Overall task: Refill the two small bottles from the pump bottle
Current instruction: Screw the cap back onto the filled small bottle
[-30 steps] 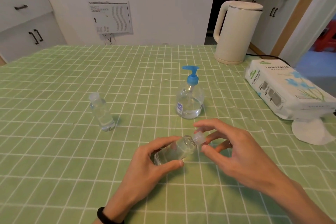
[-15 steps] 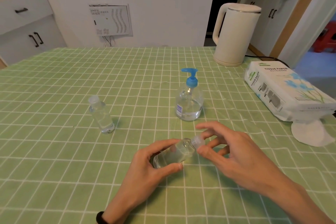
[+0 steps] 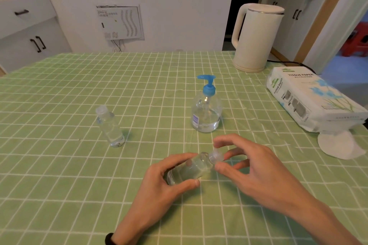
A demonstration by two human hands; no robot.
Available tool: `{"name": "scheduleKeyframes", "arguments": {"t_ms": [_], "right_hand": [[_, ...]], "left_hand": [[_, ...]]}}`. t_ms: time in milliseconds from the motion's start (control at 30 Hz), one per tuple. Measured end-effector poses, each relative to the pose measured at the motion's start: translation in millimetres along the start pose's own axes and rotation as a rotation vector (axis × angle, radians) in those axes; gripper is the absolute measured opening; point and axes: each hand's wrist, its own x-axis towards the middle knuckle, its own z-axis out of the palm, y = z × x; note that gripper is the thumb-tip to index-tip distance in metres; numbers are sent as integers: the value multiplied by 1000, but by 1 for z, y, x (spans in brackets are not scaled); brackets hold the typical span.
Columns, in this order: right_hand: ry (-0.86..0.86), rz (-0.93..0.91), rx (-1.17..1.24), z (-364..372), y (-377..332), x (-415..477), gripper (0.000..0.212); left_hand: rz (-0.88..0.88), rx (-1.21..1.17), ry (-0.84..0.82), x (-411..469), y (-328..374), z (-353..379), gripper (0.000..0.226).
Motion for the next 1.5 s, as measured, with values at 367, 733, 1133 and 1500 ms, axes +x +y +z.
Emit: {"name": "scheduleKeyframes", "arguments": {"t_ms": [367,733,1133,1500], "right_hand": [[4,-8,53,-1,-4,-1,24],[5,-4,72,0,-1,-1,27],[9,11,30,2,0,-1,22],[83,-37,-100,15,-7,-3,18]], "left_hand": [[-8,-1,-2,-1,1,1,49],[-20,8,17,-1,2,0,49],[-30,40,15,-2,1,1,50],[-22,9,82,-2,-1,2,50]]}}
